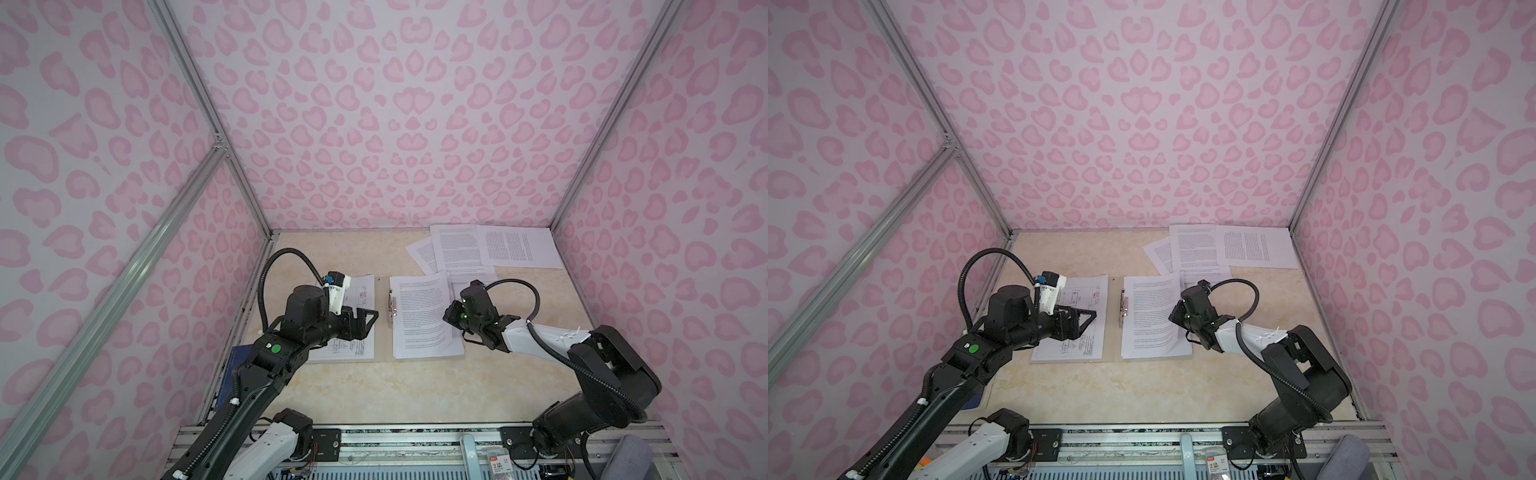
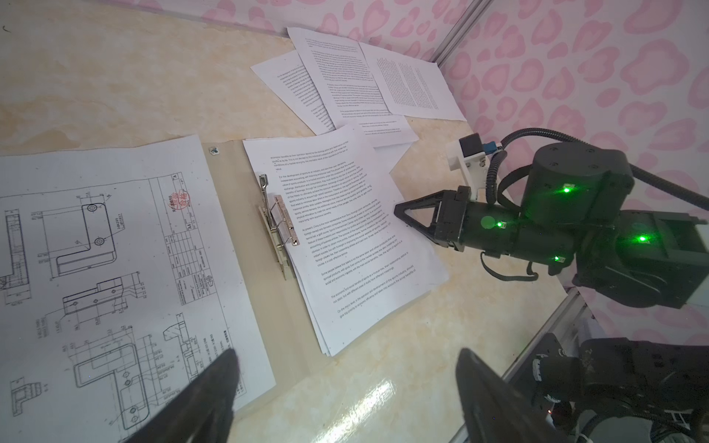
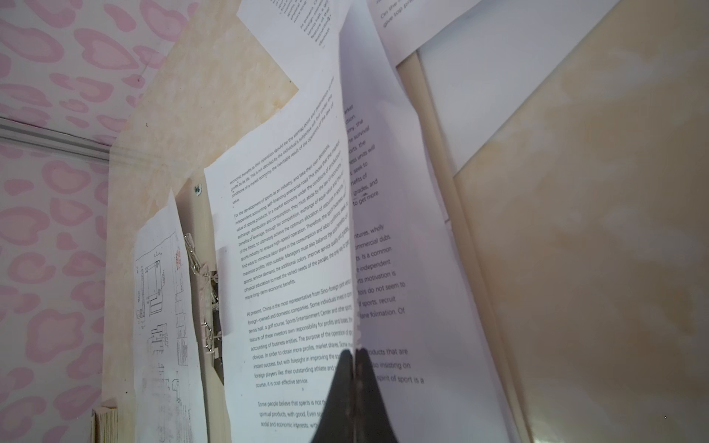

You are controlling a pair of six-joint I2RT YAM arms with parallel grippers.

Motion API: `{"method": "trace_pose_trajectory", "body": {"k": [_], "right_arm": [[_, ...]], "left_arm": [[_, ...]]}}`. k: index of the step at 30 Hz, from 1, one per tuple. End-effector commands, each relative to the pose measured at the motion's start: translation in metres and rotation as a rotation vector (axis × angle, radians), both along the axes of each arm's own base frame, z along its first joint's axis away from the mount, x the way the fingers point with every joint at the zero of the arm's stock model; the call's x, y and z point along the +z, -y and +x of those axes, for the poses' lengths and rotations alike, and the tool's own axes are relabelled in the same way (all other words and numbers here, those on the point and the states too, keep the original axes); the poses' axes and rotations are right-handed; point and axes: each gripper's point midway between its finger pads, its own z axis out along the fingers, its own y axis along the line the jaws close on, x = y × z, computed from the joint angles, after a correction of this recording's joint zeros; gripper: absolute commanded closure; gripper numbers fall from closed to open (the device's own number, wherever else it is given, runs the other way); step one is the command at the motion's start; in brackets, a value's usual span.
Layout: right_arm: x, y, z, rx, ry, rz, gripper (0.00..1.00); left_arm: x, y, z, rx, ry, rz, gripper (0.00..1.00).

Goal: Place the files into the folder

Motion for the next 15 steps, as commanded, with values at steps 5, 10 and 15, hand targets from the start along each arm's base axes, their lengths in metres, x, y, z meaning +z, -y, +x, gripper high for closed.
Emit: {"method": "trace_pose_trajectory", "body": {"k": [5, 10, 15], "right_arm": [[-0.0043, -0.0022, -0.0017, -0.005, -0.004, 0.007, 1.00], [-0.0057, -0.0032, -0.0031, -0.002, -0.009, 0.010, 1.00], [-0.0072, -0.0025, -0.0046, -0.003, -0.013, 0.011, 1.00]], "left_arm": [[0.0037, 0.0006, 0.0005, -0.008, 0.025, -0.001, 0.11], [0.0040, 0.0003, 0.0008, -0.006, 0.025, 0.000, 0.11], [0.0039, 0.0002, 0.0005, -0.006, 0.026, 0.000, 0.11]]}}
